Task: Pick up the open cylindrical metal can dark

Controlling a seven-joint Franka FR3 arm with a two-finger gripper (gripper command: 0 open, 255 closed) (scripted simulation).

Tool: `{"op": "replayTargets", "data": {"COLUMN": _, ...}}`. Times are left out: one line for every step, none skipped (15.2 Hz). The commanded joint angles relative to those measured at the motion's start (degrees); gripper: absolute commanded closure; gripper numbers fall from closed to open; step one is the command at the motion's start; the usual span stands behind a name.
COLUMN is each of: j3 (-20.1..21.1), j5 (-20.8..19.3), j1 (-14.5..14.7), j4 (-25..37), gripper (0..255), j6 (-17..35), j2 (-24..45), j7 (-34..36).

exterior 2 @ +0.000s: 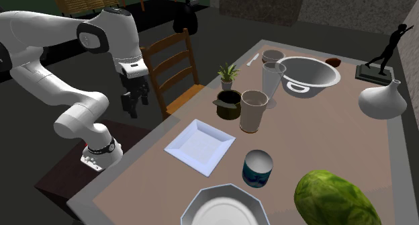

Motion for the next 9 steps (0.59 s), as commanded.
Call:
{"op": "replayTargets", "data": {"j3": 0.0, "j5": 0.0, "j1": 0.0, "j4": 0.0, "gripper": 0, "j6": 0.0, "j2": 0.0, "j7": 0.0}}
{"op": "replayTargets", "data": {"j3": 1.38, "j5": 1.14, "j1": -0.11, "j4": 0.22, "gripper": 0, "j6": 0.55, "j2": 0.92, "j7": 2.84}}
{"op": "replayTargets", "data": {"j3": 2.77, "j5": 2.26, "j1": -0.27, "j4": 0.53, "gripper": 0, "j6": 1.14, "j2": 1.95, "j7": 5.64}}
{"op": "replayTargets", "data": {"j3": 4.13, "j5": 3.32, "j1": -0.44, "j4": 0.96, "gripper": 0, "j6": 1.76, "j2": 3.08, "j7": 8.43}}
{"op": "replayTargets", "data": {"j3": 5.49, "j5": 4.32, "j1": -0.66, "j4": 1.48, "gripper": 0, "j6": 2.41, "j2": 4.31, "j7": 11.2}}
{"op": "replayTargets", "data": {"j3": 6.81, "j5": 5.24, "j1": -0.86, "j4": 2.11, "gripper": 0, "j6": 3.07, "j2": 5.64, "j7": 13.97}}
{"op": "replayTargets", "data": {"j3": 8.13, "j5": 6.1, "j1": -1.12, "j4": 2.83, "gripper": 0, "j6": 3.74, "j2": 7.05, "j7": 16.73}}
{"op": "replayTargets", "data": {"j3": 9.42, "j5": 6.88, "j1": -1.39, "j4": 3.66, "gripper": 0, "j6": 4.43, "j2": 8.55, "j7": 19.47}}
{"op": "replayTargets", "data": {"j3": 10.71, "j5": 7.58, "j1": -1.71, "j4": 4.58, "gripper": 0, "j6": 5.12, "j2": 10.12, "j7": 22.2}}
